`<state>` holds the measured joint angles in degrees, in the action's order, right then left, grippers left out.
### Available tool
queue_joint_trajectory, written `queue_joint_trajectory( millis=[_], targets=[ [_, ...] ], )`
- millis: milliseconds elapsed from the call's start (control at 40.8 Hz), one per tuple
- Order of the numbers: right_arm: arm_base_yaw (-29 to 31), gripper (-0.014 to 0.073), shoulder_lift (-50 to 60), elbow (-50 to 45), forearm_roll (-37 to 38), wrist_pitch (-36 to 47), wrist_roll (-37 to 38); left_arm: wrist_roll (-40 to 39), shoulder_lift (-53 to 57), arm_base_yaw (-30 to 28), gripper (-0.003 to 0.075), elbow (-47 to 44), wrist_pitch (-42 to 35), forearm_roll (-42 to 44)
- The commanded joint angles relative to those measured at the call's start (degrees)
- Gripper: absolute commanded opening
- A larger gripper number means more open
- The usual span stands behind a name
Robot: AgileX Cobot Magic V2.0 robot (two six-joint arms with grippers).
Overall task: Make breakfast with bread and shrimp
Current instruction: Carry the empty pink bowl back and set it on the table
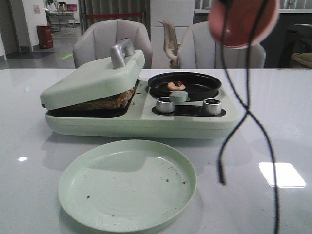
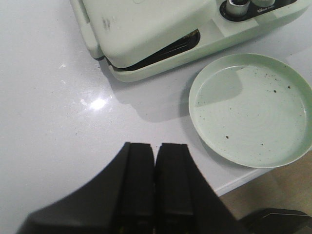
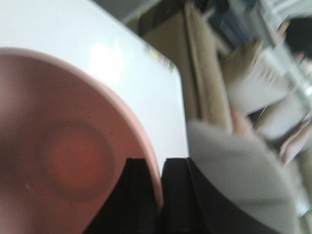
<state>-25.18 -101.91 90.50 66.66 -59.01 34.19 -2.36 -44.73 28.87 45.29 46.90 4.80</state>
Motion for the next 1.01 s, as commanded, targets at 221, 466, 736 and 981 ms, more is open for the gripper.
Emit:
queue_joint_trajectory(
  millis=[221,466,736,981],
  targets=[
    [20.68,0.0044,20.77,-19.21,-34.42,12.07,-13.84,-0.57,0.09,0.23,0.0110,1.65,-4.03,0.19],
    [33.04,0.0044,25.14,-31.59,-62.82,17.57,-31.41,-0.57,0.09,0.23,0.0110,1.65,-3.96,0.19],
    [37.80,0.0044,20.08,-36.85,-74.53,23.41,-39.42,-0.57,0.09,0.23,0.0110,1.65,-3.96,0.08],
    [37.80,0.0044,13.86,-36.85,-73.80,25.72,-39.42,-0.57,0.09,0.23,0.0110,1.65,-3.96,0.08]
  ],
)
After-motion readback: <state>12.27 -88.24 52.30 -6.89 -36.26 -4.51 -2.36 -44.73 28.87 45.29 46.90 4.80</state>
